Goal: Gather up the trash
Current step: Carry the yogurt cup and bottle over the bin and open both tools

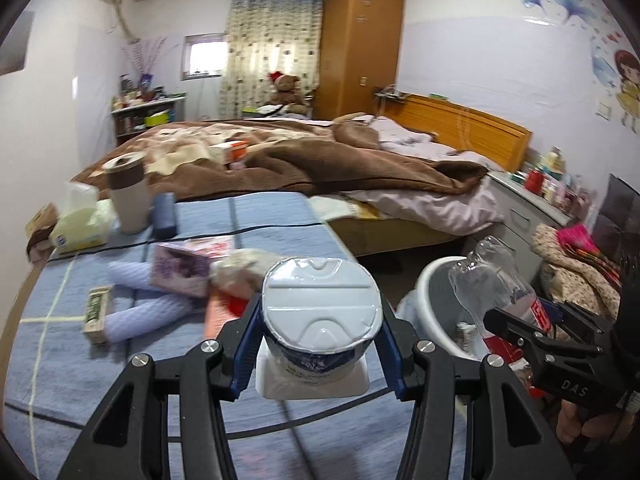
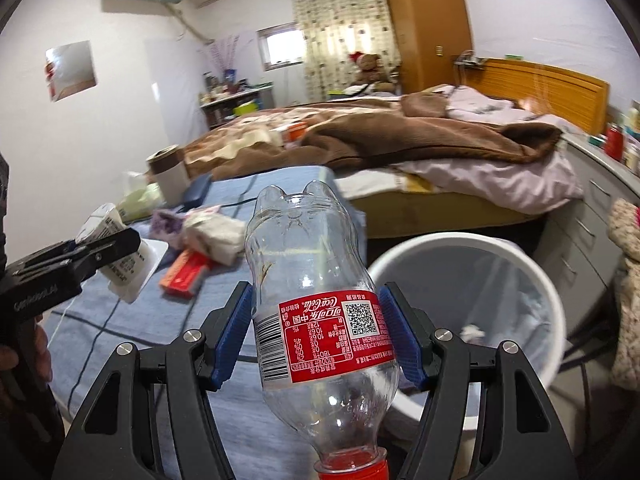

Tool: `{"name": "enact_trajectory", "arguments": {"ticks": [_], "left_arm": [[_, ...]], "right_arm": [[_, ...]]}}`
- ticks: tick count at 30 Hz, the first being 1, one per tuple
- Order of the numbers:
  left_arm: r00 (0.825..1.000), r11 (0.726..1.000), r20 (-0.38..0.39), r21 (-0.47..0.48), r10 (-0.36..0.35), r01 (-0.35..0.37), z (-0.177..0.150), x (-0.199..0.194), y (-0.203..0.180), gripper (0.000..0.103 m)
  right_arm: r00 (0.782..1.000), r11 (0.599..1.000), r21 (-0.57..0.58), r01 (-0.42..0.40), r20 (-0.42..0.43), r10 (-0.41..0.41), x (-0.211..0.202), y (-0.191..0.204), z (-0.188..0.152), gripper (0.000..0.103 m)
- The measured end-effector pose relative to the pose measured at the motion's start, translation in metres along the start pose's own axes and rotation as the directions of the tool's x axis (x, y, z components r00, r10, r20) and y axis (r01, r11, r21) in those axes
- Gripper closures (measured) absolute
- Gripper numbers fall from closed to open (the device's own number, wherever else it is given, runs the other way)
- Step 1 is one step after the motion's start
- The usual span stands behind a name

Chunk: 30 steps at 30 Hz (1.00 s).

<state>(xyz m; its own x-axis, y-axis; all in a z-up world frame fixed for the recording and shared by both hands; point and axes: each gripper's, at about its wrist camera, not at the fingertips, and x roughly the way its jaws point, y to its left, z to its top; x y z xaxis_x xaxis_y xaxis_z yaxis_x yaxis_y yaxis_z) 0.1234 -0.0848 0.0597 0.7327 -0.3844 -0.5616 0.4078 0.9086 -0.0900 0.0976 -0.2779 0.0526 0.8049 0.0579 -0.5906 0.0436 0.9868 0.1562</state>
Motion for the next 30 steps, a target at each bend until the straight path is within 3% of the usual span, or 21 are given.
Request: {"name": "enact_trajectory", "arguments": {"ticks": [9, 17, 26, 30], "left_arm": [[0.996, 0.993, -0.016, 0.075, -0.091, 0.092, 0.005, 0.017, -0.059, 0.049], [0.981, 0.977, -0.063, 0.097, -0.185, 0.191, 0.006, 0.041, -0.098, 0.049], [0.961, 0.957, -0.124, 0.127, -0.246, 0.261, 0.002, 0.069, -0.132, 0.049], [0.961, 0.953, -0.134, 0.151, -0.242, 0.261, 0.001, 0.076, -0.142, 0.049]], "right_arm": [[0.994, 0.991, 0.072, 0.109, -0.001, -0.109, -0.005, -0.04, -0.004, 0.037], [0.983, 0.976, 0.121, 0.182, -0.041, -0.178, -0.004, -0.067, -0.008, 0.037], [0.97, 0.964, 0.129, 0.234, -0.093, -0.223, 0.006, -0.091, -0.011, 0.037], [0.967, 0.96, 0.14, 0.242, -0.111, -0.228, 0.01, -0.102, -0.012, 0.037]]}}
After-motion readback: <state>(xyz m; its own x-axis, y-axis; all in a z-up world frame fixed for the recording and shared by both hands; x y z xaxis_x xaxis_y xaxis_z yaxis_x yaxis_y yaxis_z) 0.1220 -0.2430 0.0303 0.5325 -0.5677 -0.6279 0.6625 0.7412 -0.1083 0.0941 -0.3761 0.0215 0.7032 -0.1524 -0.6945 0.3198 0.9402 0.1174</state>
